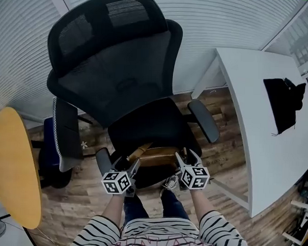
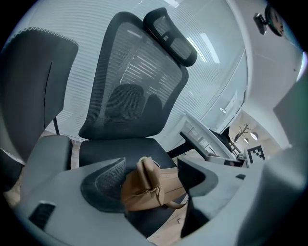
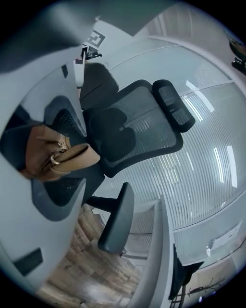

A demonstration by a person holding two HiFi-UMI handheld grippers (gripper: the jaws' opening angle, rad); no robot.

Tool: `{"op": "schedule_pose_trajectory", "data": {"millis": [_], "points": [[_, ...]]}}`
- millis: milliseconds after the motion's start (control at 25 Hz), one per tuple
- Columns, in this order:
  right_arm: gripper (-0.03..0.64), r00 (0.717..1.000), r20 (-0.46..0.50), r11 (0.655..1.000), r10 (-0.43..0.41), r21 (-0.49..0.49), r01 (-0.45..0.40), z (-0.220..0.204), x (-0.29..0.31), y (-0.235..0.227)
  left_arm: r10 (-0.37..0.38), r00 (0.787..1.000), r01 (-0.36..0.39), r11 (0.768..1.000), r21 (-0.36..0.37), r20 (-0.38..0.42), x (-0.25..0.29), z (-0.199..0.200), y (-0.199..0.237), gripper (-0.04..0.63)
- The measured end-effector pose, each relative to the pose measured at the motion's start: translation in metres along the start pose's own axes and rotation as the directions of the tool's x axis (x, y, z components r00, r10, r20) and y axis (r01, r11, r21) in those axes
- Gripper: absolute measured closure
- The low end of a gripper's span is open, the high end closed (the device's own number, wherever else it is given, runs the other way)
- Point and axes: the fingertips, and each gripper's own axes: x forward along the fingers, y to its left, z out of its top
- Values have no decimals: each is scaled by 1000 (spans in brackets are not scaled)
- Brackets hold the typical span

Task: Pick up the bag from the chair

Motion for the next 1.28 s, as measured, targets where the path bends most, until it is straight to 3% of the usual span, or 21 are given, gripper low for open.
{"op": "schedule_pose_trajectory", "data": {"millis": [560, 680, 960, 1280], "points": [[364, 999, -24, 999, 27, 23, -26, -23, 31, -8, 20, 1000, -18, 991, -132, 12, 38, -28, 21, 278], [391, 999, -31, 999, 24, 30, -23, -27, 30, -10, 21, 999, -17, 990, -142, 27, 42, -27, 21, 278], [430, 999, -51, 996, -18, 87, 23, -31, 28, -8, 8, 999, -14, 995, -102, -53, 43, -30, 20, 319], [454, 994, -61, 983, -91, 152, 99, -35, -3, -8, -20, 996, 20, 1000, 1, -93, 32, -24, -1, 354]]}}
